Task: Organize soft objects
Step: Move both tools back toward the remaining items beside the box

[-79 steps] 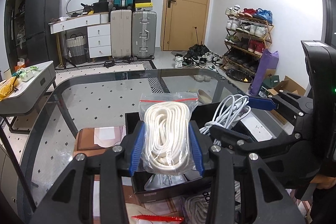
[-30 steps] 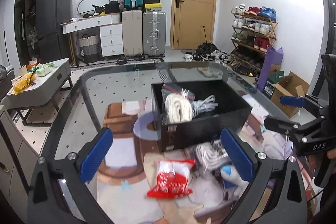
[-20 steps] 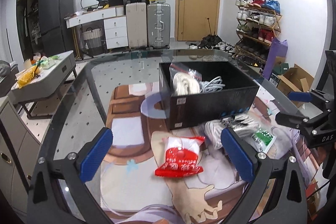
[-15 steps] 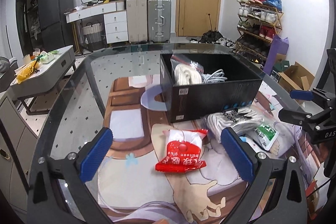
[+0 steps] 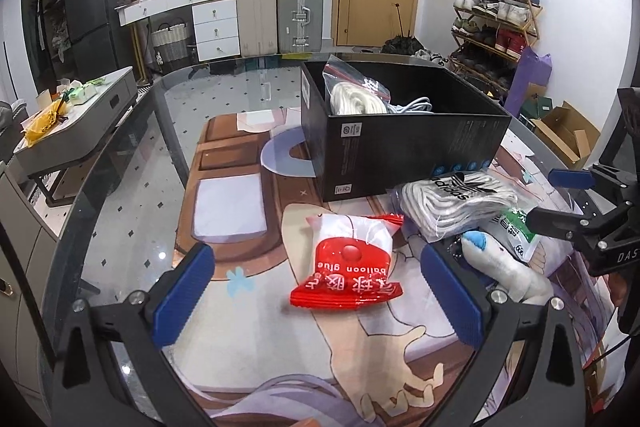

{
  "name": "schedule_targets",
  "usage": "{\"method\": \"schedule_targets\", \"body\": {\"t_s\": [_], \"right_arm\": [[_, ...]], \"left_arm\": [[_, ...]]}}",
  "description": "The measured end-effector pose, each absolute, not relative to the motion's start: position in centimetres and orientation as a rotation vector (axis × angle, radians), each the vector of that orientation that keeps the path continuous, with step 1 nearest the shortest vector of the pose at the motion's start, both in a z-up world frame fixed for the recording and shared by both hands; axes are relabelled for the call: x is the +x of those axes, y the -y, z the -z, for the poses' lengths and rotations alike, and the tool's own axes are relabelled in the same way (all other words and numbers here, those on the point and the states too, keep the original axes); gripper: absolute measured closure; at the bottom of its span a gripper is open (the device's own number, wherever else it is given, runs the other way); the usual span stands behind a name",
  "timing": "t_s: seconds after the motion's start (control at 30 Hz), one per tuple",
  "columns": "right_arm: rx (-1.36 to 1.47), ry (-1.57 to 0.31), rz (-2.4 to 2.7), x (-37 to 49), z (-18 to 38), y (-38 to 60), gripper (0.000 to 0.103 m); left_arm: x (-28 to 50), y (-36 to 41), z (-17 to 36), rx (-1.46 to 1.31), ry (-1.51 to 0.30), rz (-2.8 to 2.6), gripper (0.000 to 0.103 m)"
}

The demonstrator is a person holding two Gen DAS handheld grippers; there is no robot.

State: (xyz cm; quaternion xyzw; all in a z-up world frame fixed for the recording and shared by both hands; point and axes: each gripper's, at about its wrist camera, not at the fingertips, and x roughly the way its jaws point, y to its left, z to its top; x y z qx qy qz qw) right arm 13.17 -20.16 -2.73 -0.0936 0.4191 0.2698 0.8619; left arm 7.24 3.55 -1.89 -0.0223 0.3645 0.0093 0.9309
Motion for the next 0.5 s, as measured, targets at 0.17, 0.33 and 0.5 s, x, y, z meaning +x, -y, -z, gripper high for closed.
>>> {"method": "schedule_targets", "body": {"t_s": [0.17, 0.33, 0.5], "right_arm": [[-0.201, -0.889, -0.573, 13.1, 3.2, 19.9, 0.001], [-0.197, -0.906, -0.577, 13.3, 3.6, 19.9, 0.001], [-0.186, -0.93, -0.586, 13.6, 4.1, 19.5, 0.001]], "left_arm": [[7.5, -3.4, 2.0, -0.036, -0.758, -0.013, 0.0], [7.8, -3.3, 2.1, -0.034, -0.767, -0.007, 0.0], [8.3, -3.4, 2.4, -0.043, -0.79, -0.006, 0.0]]}}
